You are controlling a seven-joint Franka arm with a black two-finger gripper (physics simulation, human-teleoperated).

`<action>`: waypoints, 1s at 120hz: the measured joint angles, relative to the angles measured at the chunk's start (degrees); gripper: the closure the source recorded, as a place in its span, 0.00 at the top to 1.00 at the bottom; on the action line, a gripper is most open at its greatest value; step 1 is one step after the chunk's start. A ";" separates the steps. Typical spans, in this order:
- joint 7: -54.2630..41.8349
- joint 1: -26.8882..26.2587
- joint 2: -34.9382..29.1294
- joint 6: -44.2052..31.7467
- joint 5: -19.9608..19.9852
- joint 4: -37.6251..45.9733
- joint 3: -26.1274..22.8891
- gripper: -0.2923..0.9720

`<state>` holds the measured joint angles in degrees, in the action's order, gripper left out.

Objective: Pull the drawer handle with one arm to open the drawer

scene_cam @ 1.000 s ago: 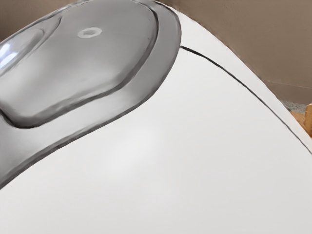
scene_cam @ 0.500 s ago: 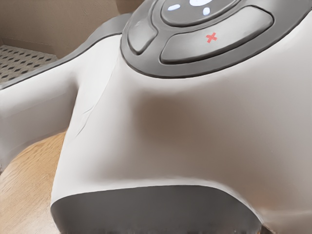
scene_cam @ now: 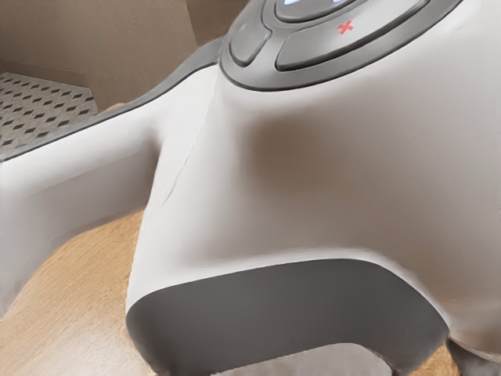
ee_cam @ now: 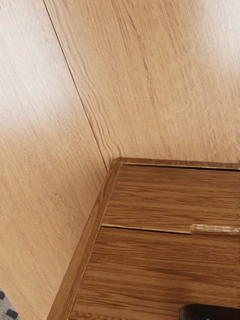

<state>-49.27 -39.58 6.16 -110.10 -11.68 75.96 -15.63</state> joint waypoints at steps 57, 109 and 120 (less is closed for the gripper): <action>2.16 -0.08 7.45 -3.59 1.29 -4.22 2.76 0.77; 3.29 -0.22 8.83 -4.31 1.30 -6.12 2.85 0.77; 3.47 -0.29 9.16 -4.33 1.27 -6.69 2.88 0.77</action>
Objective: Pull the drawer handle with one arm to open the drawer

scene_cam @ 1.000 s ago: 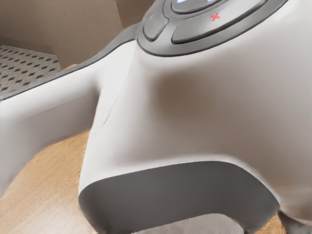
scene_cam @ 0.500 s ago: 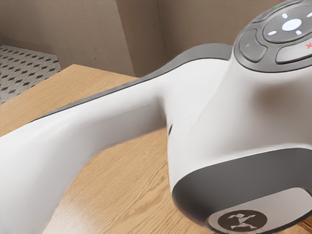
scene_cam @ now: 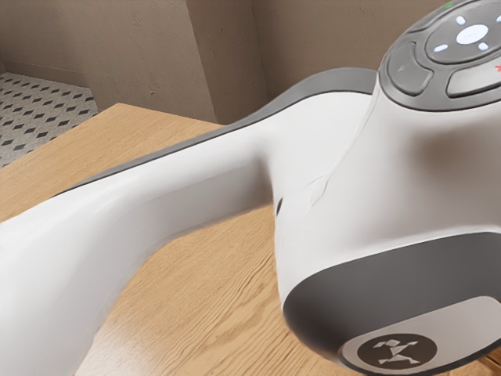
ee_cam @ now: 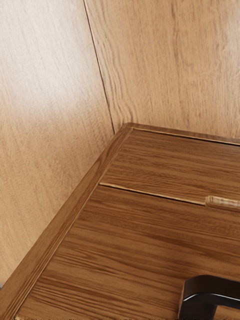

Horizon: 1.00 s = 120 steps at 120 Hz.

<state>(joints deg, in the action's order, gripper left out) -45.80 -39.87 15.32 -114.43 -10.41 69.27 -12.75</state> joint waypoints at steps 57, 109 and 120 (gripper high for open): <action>0.68 -1.14 3.60 -0.04 0.03 -2.17 3.88 0.77; 0.88 -1.02 4.78 -0.02 -0.24 -3.84 4.82 0.77; 0.90 -1.08 5.86 -0.08 -0.76 -4.72 4.83 0.77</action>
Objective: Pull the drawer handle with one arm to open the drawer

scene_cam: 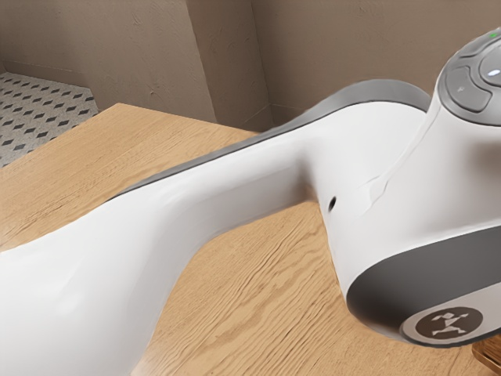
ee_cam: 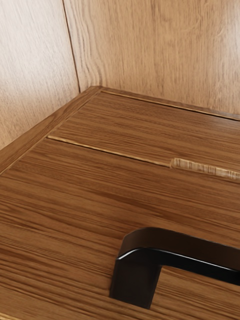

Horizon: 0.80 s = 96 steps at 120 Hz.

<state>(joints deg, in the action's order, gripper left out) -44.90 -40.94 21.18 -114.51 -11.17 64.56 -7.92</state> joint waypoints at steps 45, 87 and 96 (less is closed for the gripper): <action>-0.81 0.07 1.97 -0.15 -3.36 -1.28 0.01 0.77; -1.21 0.08 2.81 -0.19 -3.55 -1.34 0.01 0.77; -1.25 0.09 2.97 -0.20 -3.51 -1.29 -0.01 0.78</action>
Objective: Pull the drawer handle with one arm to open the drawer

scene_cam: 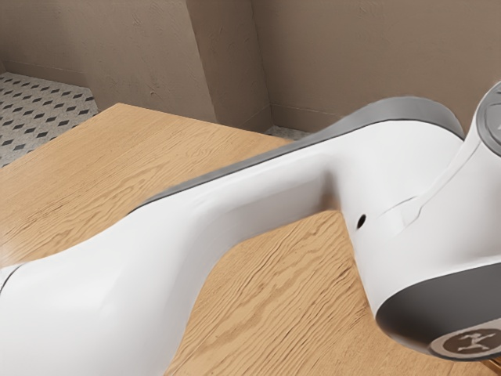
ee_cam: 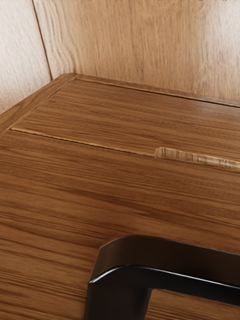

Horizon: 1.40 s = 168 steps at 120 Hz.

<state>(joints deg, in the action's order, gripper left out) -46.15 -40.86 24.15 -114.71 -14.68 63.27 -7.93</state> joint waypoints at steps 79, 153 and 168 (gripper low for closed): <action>-0.16 -0.52 -2.20 0.07 1.20 2.63 -0.09 0.70; 0.39 -3.88 -13.27 0.09 4.07 16.87 3.03 0.75; 0.56 -3.95 -14.96 0.09 4.54 18.90 3.16 0.75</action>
<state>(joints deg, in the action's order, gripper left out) -45.59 -44.80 9.19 -114.61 -10.13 82.17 -4.77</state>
